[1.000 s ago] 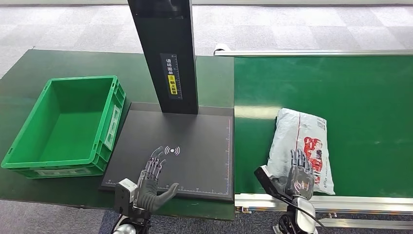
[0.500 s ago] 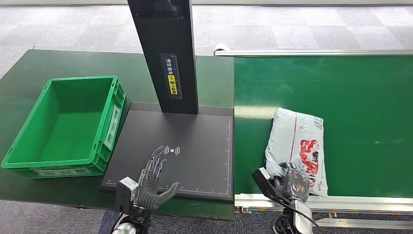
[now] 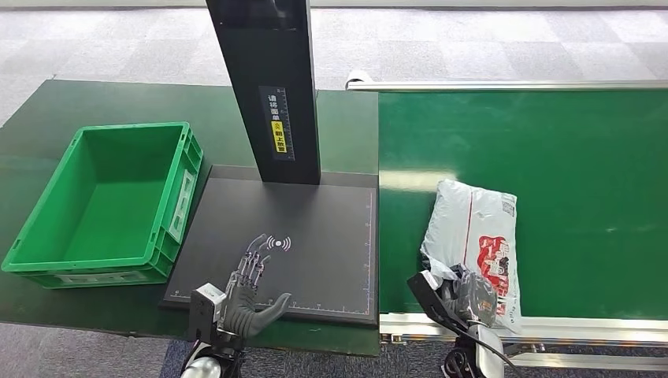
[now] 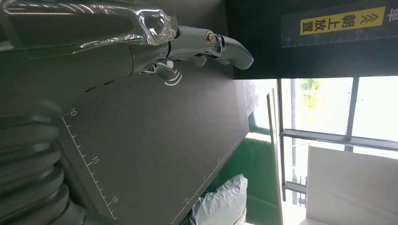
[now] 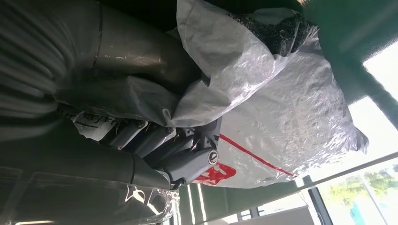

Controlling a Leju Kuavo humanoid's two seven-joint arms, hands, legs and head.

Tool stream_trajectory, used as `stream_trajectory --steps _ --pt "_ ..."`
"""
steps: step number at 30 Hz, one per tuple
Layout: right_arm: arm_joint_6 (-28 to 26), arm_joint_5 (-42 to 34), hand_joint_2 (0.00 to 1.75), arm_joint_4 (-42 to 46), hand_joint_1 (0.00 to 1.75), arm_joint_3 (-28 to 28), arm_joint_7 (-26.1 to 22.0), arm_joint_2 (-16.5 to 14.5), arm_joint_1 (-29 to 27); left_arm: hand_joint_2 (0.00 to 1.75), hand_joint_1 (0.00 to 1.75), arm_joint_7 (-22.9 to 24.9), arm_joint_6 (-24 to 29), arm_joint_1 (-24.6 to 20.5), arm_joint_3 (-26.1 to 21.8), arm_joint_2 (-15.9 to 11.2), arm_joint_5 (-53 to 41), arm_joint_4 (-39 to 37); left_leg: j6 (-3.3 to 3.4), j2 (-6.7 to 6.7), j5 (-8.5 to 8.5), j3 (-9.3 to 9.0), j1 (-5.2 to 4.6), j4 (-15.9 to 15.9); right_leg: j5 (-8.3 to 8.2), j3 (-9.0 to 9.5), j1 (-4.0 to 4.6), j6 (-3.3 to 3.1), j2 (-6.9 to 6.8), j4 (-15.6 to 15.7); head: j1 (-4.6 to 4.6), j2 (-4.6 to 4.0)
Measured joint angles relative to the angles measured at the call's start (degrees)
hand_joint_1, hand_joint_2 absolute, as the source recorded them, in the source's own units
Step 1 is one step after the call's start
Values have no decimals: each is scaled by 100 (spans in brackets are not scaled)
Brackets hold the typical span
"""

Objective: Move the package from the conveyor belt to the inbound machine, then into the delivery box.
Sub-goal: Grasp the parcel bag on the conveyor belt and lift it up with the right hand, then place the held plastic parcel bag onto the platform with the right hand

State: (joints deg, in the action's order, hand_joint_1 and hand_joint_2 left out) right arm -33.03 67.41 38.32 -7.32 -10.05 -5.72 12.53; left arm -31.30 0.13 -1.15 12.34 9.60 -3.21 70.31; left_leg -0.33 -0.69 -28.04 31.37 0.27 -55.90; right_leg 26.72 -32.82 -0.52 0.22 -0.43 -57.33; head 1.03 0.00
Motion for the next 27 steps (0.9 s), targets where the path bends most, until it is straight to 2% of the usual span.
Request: stream_trajectory --steps 3,5,7,10,12,14,17,21,24,27 --pt "9 -32 175 53 175 0 -24 -19 -27 175 0 0 0 -1 1 0 0 -1 0 0 0 0 0 0 0 0 0 0 0 0 0 0" --pt "129 -315 175 135 175 -4 -216 -44 -70 175 0 -3 1 0 -1 0 -8 -2 0 0 0 0 -1 0 0 1 0 0 0 0 -1 0" --pt "658 -1274 175 427 175 -16 -731 -108 -192 175 0 -28 13 1 -4 -1 -31 -2 0 0 0 0 0 0 0 1 0 0 0 0 -2 0" --pt "2112 -3505 175 1409 175 34 -1464 -226 -567 175 0 -148 79 1 -13 -16 -98 15 0 2 0 4 0 0 0 -2 0 0 -1 0 1 0" --pt "2845 -4565 175 2288 175 187 -1625 -240 -861 175 0 -279 206 11 -60 -47 -160 76 0 1 0 9 2 1 1 -5 1 -1 -1 -1 2 0" --pt "3206 -4999 175 3114 175 387 -1651 -175 -1048 175 0 -415 427 30 -157 -96 -296 199 0 -5 0 11 3 1 1 -7 2 -1 1 -1 1 0" --pt "3540 -5201 175 4032 175 653 -1670 32 -1085 175 0 -523 734 66 -377 -181 -536 471 0 -4 1 11 3 2 1 -6 2 -1 1 -1 -1 0" --pt "3666 -5062 175 4712 175 977 -1709 332 -786 175 0 -544 838 90 -696 -272 -742 887 4 -3 7 7 2 0 -3 -1 1 0 1 -1 -1 0" --pt "3503 -4347 175 5031 175 1316 -1478 493 -472 175 0 -543 846 63 -898 -308 -888 1127 3 -2 9 5 2 0 -4 1 1 0 0 -2 -1 0" --pt "3276 -3057 175 5144 175 1864 -1006 615 -5 175 0 -526 823 -35 -1117 -331 -894 1240 0 -7 11 4 3 0 -7 0 2 -4 2 -4 -1 0"
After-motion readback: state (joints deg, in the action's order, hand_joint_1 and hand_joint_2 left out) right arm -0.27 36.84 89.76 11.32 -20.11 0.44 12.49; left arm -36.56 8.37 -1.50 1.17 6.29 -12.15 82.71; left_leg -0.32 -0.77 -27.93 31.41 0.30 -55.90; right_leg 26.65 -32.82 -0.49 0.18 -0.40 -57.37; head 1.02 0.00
